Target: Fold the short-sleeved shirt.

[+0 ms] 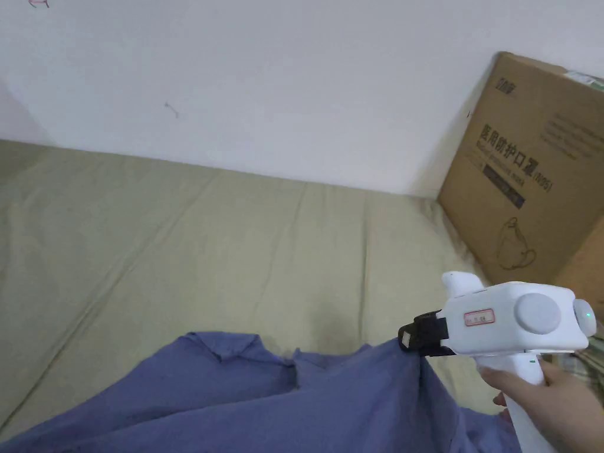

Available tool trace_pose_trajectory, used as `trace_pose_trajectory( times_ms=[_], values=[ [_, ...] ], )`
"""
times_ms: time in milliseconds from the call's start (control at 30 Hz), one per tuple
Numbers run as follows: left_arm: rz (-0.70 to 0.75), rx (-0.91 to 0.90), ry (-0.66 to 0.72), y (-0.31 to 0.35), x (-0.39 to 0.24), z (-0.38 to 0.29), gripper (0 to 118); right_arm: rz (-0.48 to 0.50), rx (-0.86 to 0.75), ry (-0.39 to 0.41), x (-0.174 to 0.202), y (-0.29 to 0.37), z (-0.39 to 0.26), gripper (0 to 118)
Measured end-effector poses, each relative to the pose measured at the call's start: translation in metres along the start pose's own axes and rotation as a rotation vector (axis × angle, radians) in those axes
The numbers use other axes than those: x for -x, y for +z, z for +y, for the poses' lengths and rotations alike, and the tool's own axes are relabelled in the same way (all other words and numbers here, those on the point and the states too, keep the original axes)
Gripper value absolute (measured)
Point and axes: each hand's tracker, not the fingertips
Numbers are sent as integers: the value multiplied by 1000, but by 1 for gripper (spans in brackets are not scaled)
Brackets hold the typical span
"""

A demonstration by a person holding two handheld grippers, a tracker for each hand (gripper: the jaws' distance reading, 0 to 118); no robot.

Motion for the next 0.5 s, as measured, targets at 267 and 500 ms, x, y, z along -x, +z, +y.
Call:
trace_pose_trajectory(
  times_ms=[267, 500],
  values=[
    [-59, -210, -78, 71, -23, 80, 2, 16, -260, -90, 7, 176, 5, 7],
    [-35, -304, -236, 126, -61, 195, 2, -57, -420, -46, 22, 285, 46, 7]
  ],
)
